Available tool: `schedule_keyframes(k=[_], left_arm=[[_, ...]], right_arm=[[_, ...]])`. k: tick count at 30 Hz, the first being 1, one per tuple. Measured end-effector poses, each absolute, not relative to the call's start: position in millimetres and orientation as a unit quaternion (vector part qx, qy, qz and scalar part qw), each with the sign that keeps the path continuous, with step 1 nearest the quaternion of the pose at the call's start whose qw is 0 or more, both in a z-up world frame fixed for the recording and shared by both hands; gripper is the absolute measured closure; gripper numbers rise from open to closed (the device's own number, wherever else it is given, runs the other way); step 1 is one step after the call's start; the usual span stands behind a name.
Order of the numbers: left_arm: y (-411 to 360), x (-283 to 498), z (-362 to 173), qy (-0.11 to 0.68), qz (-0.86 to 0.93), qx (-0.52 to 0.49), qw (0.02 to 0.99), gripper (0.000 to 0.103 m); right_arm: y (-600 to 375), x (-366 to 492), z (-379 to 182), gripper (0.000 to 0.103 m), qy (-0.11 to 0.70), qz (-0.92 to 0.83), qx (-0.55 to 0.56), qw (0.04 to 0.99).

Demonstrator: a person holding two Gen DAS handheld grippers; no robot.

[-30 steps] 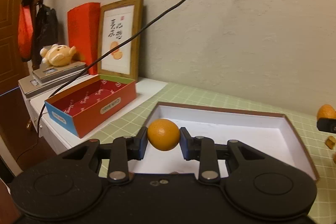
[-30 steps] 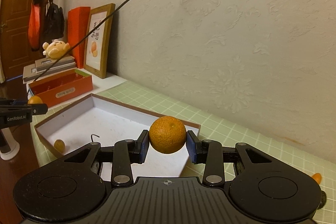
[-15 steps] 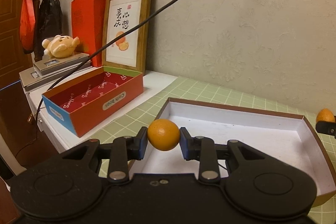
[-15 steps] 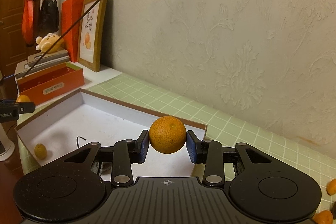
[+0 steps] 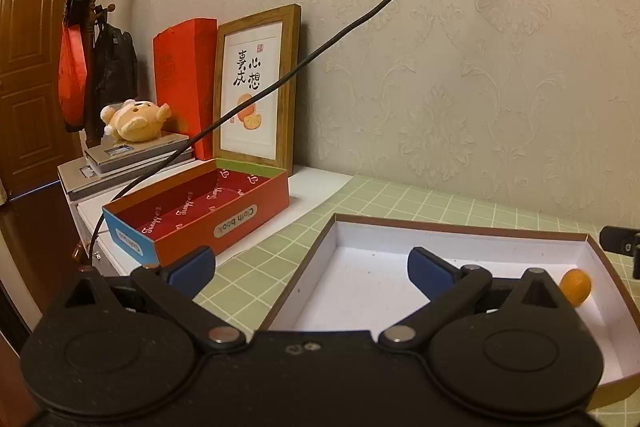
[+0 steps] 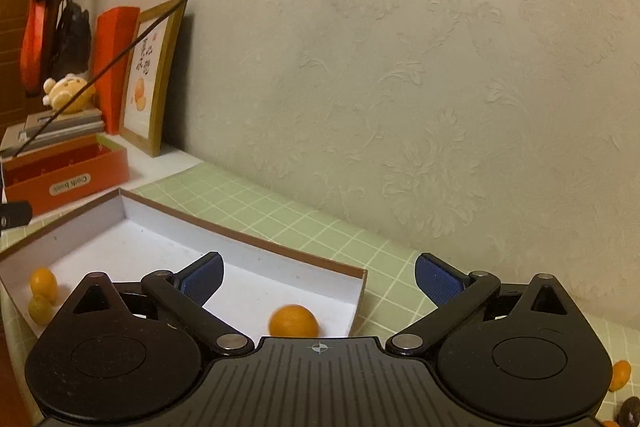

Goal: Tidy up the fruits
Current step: 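Move both open tools back toward the remaining fruit on the table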

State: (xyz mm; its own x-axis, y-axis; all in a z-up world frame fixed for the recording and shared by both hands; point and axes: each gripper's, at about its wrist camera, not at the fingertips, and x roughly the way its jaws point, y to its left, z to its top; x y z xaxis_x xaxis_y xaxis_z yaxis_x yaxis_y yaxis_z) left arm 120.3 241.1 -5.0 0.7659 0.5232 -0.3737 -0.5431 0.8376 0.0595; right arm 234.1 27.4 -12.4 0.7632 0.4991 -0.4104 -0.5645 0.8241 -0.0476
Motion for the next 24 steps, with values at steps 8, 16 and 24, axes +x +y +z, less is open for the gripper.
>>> schedule_keyframes(k=[8,16,24], left_arm=[[232.5,115.6,-0.8,0.185,0.278,-0.02,0.942,0.006],[217.9,111.7,6.9,0.181,0.265,-0.011,0.947,0.006],[197.3,107.1,17.1,0.172,0.242,-0.013,0.955,0.006]], right_arm=[[17.3,235.7,-13.4,0.0,0.22,0.28,-0.072,0.932],[6.1,227.9,-5.5,0.0,0.219,0.281,-0.072,0.932],[-9.3,211.4,5.0,0.0,0.21,0.278,-0.078,0.934]])
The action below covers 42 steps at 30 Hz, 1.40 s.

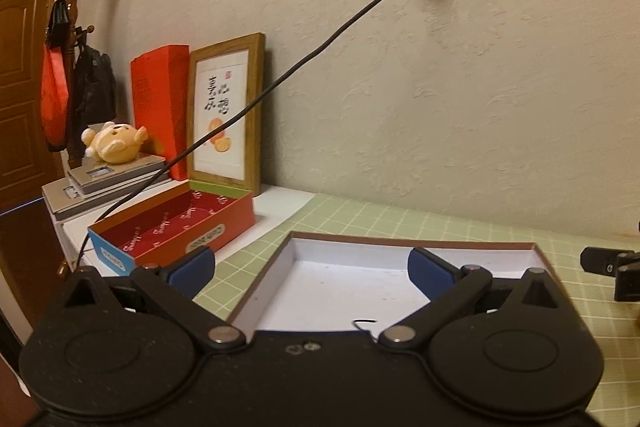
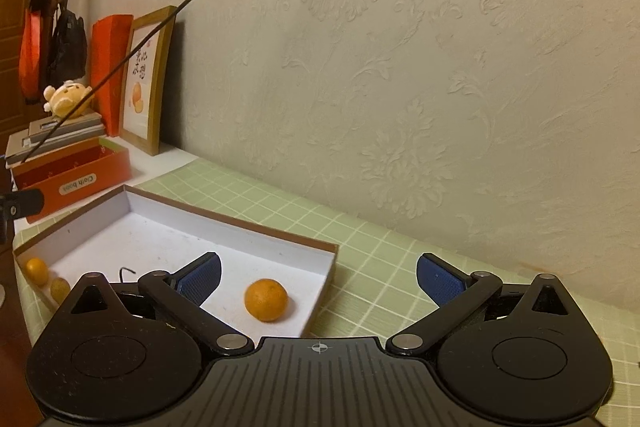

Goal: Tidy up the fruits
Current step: 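Move both open tools back toward the remaining fruit on the table, then grasp a carrot piece with the left tool while the right tool grasps a brown nut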

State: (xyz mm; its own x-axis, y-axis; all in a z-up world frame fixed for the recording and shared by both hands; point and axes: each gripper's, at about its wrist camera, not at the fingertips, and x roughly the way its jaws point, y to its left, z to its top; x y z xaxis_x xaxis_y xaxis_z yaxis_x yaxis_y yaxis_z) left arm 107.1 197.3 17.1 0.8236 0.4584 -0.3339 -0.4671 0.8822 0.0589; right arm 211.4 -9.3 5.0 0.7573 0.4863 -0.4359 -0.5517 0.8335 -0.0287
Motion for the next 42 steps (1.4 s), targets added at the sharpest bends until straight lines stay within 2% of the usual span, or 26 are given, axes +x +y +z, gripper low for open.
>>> schedule_keyframes(k=[20,42], left_arm=[[121.7,97.1,31.1,0.143,0.154,-0.012,0.978,0.006],[30.3,121.0,12.1,0.16,0.06,0.019,0.985,0.007]], right_arm=[[-103.3,174.7,25.6,0.0,0.195,0.21,-0.085,0.954],[-201.0,148.9,25.8,0.0,0.199,0.14,-0.079,0.967]])
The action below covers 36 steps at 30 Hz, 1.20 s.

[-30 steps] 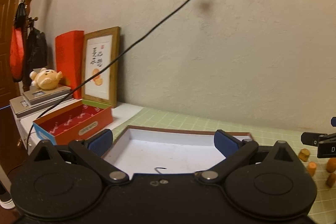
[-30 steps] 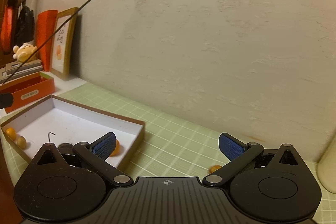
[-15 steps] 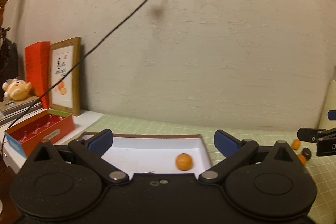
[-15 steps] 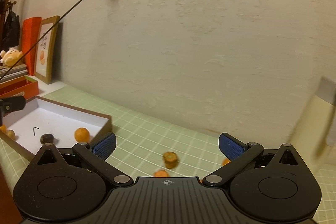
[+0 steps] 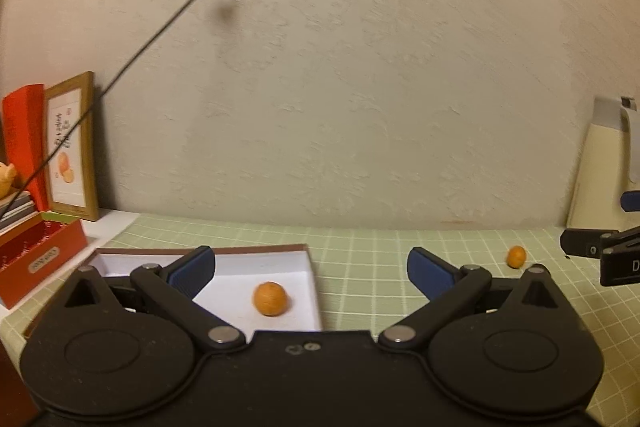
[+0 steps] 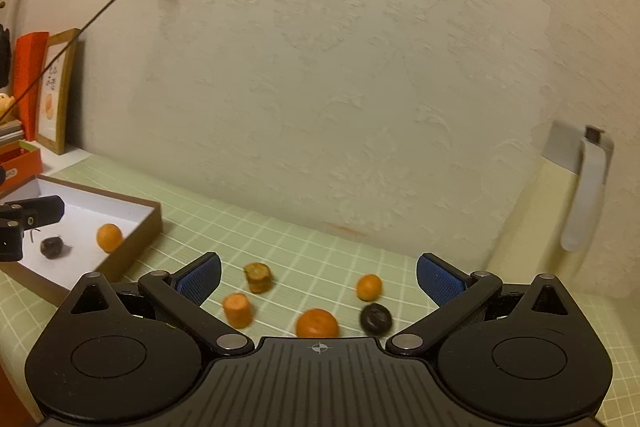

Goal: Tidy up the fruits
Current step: 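Grasp a carrot piece with the left tool while the right tool grasps a brown nut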

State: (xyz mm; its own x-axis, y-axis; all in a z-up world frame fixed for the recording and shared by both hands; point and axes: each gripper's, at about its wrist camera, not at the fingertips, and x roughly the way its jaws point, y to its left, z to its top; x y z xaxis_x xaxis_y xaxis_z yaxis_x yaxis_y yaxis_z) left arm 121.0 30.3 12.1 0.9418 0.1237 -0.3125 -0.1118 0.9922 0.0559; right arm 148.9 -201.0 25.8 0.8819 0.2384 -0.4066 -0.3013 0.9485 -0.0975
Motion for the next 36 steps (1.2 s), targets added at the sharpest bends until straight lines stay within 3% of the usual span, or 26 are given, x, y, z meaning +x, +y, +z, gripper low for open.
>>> schedule_keyframes(k=[6,21,36], left_arm=[[4.6,134.9,-0.7,0.177,0.029,0.032,0.983,0.014],[-29.6,172.4,-35.4,0.216,0.004,0.046,0.975,0.018],[-12.0,175.6,-41.7,0.223,0.017,0.046,0.973,0.017]], right_arm=[[-213.4,155.1,17.1,0.0,0.214,0.132,-0.082,0.964],[-234.6,171.4,-16.2,0.0,0.26,0.128,-0.083,0.954],[-188.7,193.1,-63.4,0.001,0.305,0.157,-0.116,0.932]])
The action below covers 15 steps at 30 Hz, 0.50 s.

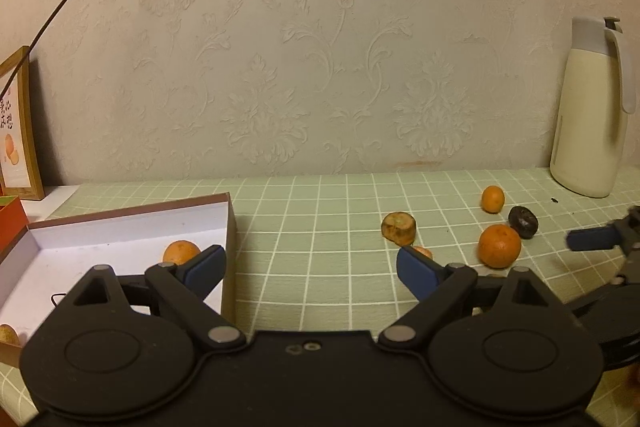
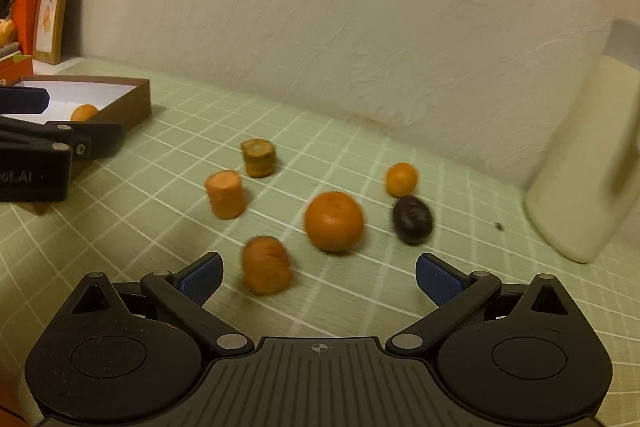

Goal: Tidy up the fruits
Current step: 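Grasp a carrot piece with the left tool while the right tool grasps a brown nut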

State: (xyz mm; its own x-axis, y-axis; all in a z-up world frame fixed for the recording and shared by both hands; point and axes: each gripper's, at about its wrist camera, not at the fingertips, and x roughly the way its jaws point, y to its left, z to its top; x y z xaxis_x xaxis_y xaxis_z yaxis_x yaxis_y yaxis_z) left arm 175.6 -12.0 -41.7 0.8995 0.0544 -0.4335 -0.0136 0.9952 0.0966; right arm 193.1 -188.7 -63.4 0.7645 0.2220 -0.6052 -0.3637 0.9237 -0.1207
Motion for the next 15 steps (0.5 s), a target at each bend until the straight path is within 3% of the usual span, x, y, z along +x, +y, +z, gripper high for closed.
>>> schedule_keyframes(k=[9,13,15], left_arm=[[-21.6,194.5,-64.8,0.249,-0.002,0.044,0.968,0.018],[-34.2,203.5,-71.5,0.249,-0.015,0.043,0.967,0.018],[-41.6,208.9,-75.2,0.253,-0.024,0.047,0.966,0.021]], right_arm=[[-192.6,221.8,-75.9,0.009,0.335,0.095,-0.114,0.931],[-216.5,229.7,-73.5,0.023,0.345,0.083,-0.081,0.931],[-226.4,229.4,-72.2,0.025,0.349,0.083,-0.071,0.931]])
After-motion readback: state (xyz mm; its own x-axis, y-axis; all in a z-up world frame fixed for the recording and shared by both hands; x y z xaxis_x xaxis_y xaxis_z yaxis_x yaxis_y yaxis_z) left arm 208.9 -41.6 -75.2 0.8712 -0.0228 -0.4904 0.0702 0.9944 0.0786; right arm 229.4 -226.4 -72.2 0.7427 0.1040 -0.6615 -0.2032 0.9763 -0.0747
